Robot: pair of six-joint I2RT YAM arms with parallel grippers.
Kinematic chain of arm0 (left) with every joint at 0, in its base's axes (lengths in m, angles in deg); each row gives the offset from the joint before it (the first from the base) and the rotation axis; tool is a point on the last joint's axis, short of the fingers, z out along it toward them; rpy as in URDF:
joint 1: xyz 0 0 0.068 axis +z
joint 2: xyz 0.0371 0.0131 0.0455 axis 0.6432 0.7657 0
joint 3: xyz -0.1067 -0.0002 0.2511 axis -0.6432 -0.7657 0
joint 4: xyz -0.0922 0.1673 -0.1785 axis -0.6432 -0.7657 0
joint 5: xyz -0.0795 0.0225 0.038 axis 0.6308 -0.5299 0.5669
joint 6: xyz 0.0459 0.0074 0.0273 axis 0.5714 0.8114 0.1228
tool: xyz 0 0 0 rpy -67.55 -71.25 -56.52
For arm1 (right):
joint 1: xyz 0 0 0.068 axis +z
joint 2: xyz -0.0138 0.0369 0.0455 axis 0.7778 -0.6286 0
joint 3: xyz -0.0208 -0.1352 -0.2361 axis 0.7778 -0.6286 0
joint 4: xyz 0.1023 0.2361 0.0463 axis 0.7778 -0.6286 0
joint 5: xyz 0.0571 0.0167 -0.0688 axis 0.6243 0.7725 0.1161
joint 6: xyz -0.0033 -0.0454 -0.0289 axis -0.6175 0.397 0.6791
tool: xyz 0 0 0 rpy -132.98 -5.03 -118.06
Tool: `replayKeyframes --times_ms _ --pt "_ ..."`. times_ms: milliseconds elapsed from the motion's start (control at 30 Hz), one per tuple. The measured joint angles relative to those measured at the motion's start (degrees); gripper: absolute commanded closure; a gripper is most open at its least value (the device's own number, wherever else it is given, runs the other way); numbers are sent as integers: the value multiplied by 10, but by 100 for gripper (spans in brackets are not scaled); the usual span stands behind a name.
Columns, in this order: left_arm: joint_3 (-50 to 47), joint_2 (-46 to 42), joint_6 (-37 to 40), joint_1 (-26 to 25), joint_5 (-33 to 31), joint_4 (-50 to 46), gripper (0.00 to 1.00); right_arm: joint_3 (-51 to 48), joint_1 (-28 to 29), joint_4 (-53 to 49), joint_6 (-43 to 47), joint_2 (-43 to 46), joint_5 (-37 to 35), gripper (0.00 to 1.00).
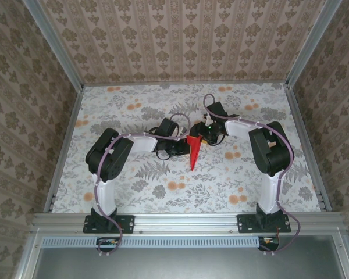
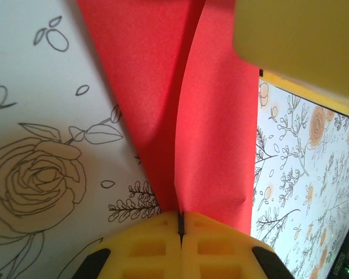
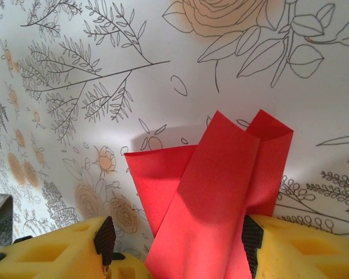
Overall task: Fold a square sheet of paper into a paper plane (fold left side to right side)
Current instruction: Fold the wing for the fifth time at the center of the table.
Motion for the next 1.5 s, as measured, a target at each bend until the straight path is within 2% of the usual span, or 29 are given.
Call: replayKeyframes --times_ms 100,200,400,533,767,1500 --pt "0 0 0 0 0 -1 100 -5 -2 2 0 17 -2 37" --pt "1 1 0 0 0 -2 100 -15 -5 2 0 45 -2 41" --pt "4 1 0 0 -2 -8 100 -21 -8 6 2 73 -3 77" --pt "7 1 0 -3 -4 -13 100 -24 -7 7 -2 68 -1 89" --pt "11 2 0 -3 -8 -21 100 -24 1 4 -3 38 -1 92" --pt "23 7 0 -4 -8 -39 100 -24 3 -6 11 -1 -19 93"
